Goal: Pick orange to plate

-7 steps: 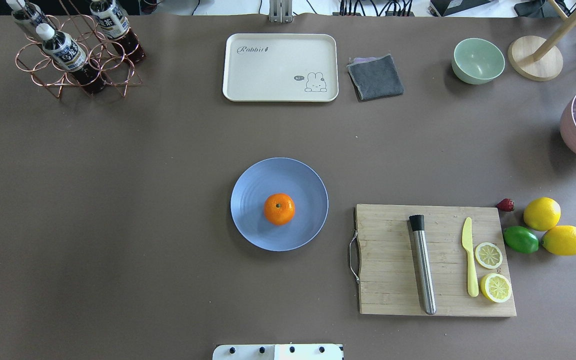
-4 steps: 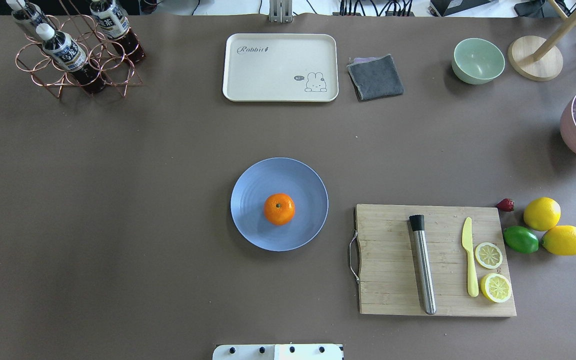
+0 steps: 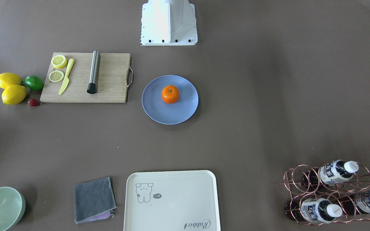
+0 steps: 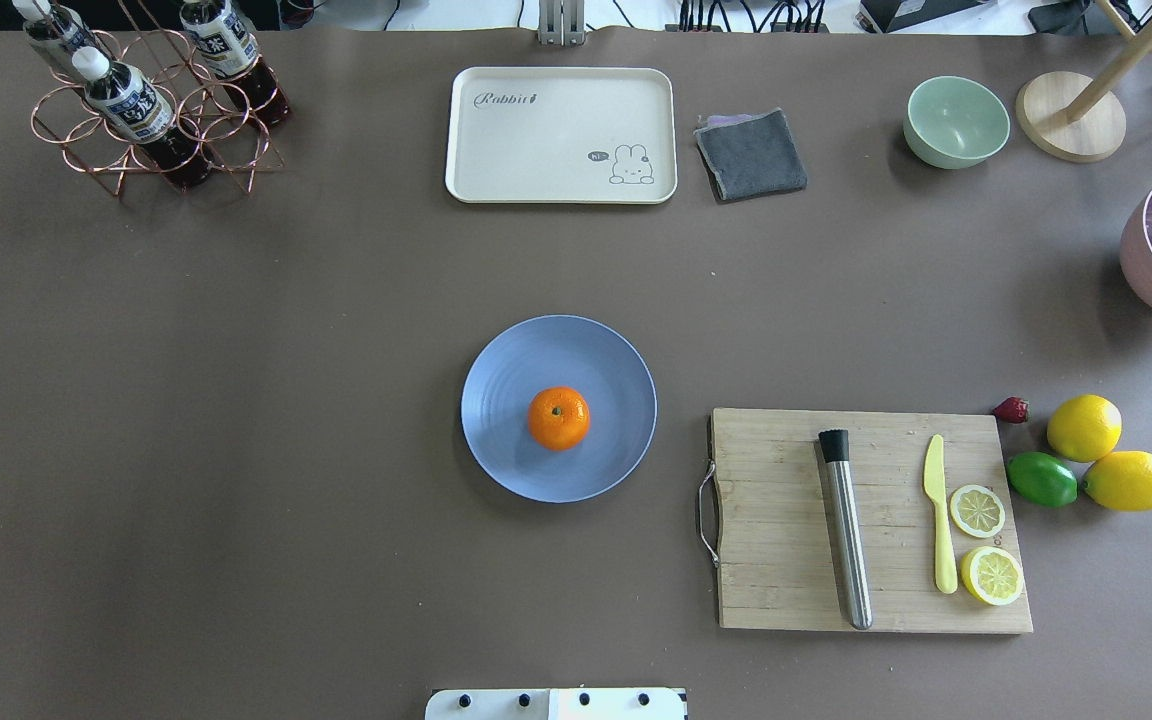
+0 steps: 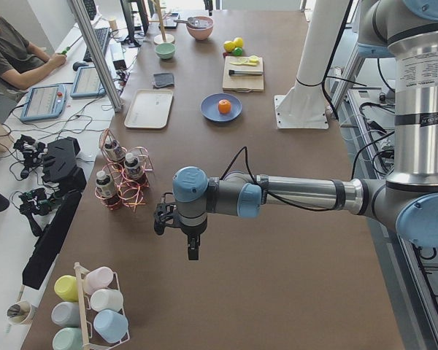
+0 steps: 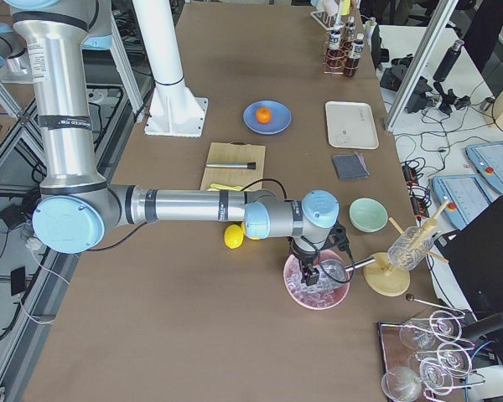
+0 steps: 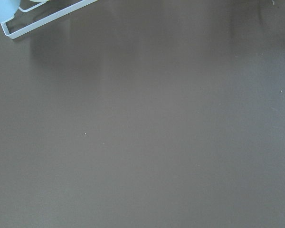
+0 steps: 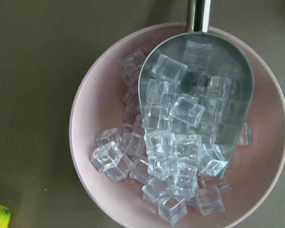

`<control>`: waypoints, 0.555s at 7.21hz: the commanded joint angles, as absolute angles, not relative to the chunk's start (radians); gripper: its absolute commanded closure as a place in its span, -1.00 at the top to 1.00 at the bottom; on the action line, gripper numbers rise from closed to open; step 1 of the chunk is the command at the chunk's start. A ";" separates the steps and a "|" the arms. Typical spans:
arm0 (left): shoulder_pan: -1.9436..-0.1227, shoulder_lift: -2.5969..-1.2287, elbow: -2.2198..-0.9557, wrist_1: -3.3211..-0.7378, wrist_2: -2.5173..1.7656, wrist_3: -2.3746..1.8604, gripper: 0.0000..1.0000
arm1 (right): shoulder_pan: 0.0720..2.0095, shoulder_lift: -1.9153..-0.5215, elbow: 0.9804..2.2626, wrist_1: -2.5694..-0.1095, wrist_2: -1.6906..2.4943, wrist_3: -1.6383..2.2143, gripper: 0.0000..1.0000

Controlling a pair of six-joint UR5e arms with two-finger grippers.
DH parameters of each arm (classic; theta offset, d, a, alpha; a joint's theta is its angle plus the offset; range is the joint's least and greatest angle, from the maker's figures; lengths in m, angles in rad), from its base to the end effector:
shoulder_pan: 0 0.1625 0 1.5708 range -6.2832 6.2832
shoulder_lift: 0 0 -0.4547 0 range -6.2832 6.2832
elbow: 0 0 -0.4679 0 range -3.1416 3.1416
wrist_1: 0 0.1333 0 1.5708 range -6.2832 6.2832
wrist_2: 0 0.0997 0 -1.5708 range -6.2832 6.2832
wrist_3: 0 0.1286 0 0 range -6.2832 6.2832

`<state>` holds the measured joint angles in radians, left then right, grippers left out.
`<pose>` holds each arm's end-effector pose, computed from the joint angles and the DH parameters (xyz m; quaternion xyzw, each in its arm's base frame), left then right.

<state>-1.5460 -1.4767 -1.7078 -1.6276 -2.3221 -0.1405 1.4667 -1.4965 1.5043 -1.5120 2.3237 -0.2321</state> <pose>-0.0323 -0.5343 0.6787 0.0159 0.3690 -0.0355 0.9286 -0.0180 -0.6088 0.6993 0.0544 -0.3647 -0.1676 0.9143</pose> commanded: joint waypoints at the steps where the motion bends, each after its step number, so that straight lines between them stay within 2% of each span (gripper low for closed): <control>1: -1.551 -1.480 -1.709 -1.631 -2.374 -0.141 0.96 | 1.466 -1.497 1.489 -1.514 2.330 -0.226 1.00; 4: -1.569 -1.453 -1.706 -1.631 -2.469 -0.141 0.97 | 1.460 -1.490 1.490 -1.512 2.335 -0.212 1.00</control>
<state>-1.5625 -1.4668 -1.7088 -1.6311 -2.4237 -0.1401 1.4621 -1.4975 1.4911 -1.5120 2.3316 -0.2146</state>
